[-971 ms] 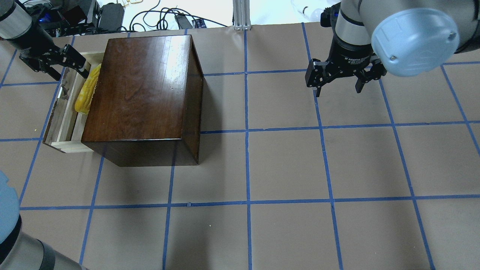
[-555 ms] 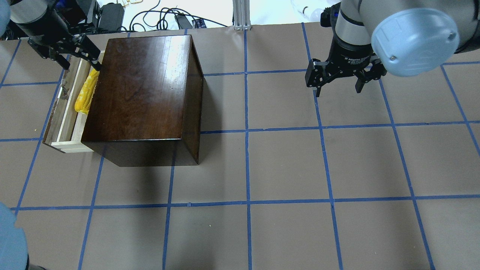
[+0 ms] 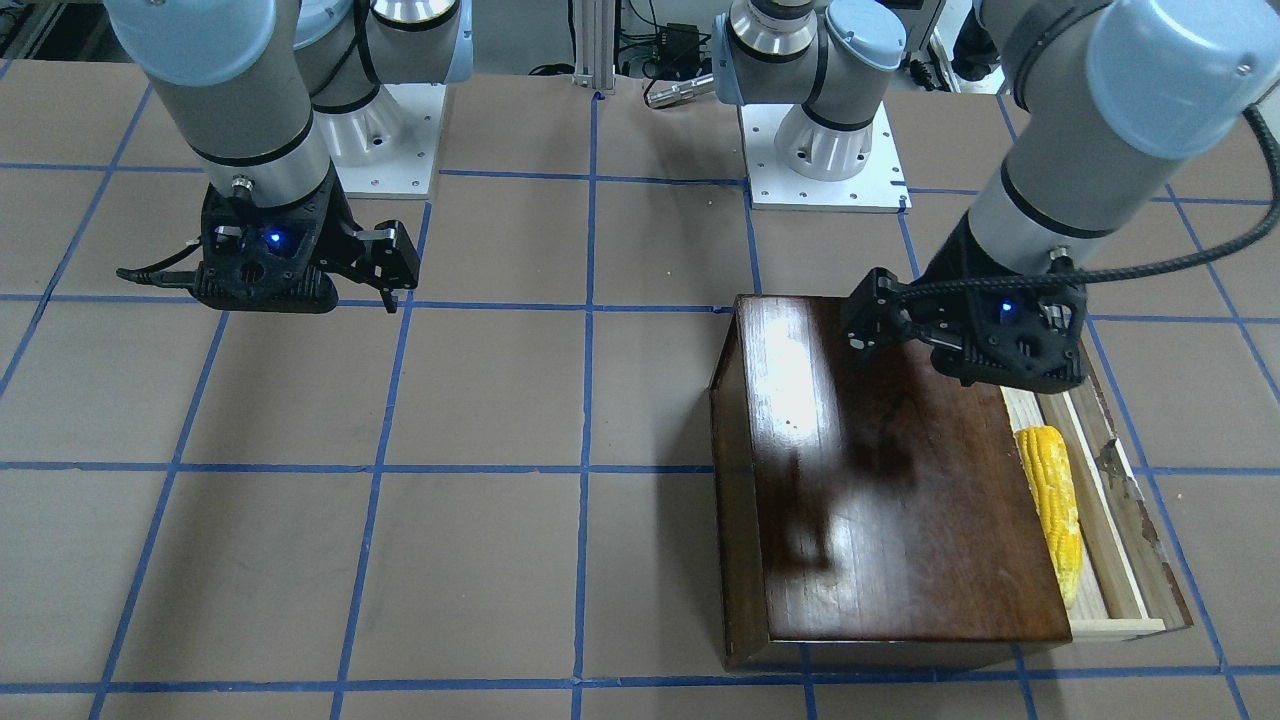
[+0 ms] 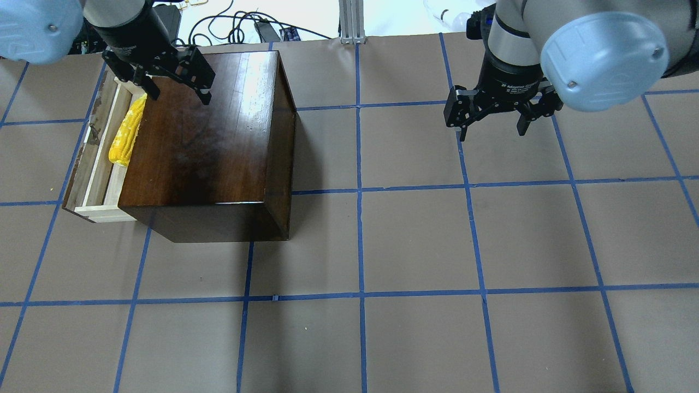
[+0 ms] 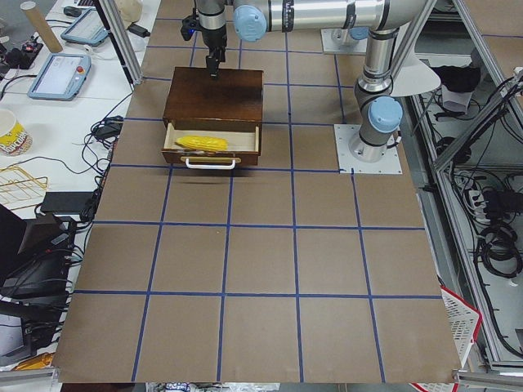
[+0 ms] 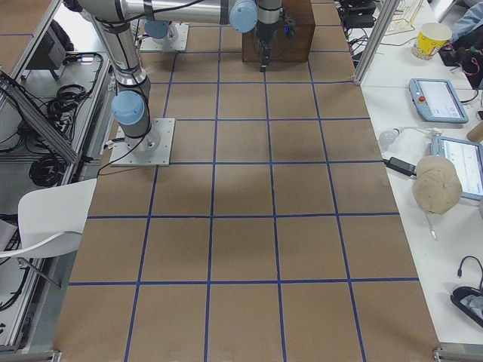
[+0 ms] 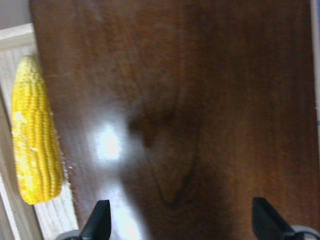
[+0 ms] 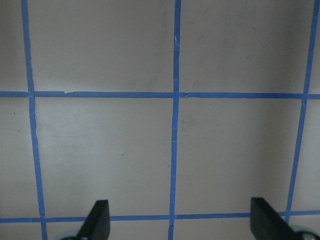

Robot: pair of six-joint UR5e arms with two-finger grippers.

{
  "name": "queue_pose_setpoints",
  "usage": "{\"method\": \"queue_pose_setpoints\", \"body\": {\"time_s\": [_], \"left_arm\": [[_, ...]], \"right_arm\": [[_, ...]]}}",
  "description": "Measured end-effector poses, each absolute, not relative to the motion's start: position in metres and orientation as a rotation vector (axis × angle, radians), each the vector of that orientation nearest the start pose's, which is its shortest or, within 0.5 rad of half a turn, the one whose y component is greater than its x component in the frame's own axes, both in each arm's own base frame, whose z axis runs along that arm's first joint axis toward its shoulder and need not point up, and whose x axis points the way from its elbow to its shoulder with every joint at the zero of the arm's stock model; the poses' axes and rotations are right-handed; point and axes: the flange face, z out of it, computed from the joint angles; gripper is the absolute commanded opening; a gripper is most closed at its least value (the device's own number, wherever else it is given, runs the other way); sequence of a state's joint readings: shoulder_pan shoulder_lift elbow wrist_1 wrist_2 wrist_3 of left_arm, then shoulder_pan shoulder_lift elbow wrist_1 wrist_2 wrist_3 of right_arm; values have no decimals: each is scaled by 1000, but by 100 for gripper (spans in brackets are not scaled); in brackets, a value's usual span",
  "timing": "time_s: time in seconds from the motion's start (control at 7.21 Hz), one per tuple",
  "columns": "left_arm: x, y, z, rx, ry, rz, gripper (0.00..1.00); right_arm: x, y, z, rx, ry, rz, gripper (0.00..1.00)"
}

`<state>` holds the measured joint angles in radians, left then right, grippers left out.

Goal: Open drawer and put corn inside

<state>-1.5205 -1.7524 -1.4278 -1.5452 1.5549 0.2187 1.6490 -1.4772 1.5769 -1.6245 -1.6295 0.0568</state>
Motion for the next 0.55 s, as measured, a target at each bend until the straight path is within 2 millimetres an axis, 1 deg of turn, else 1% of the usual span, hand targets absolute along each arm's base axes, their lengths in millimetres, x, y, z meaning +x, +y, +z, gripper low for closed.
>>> {"method": "queue_pose_setpoints", "body": {"time_s": [0.14, 0.28, 0.42, 0.55], "left_arm": [[-115, -557, 458, 239, 3152, 44, 100], [-118, -542, 453, 220, 3154, 59, 100], [-120, -532, 454, 212, 3154, 57, 100], [-120, -527, 456, 211, 3153, 48, 100]], "right_arm": [[168, -513, 443, -37, 3202, 67, 100], [168, -513, 443, -37, 3203, 67, 100], [168, -513, 443, -37, 3203, 67, 100], [168, -513, 443, -37, 3203, 67, 100]]}}
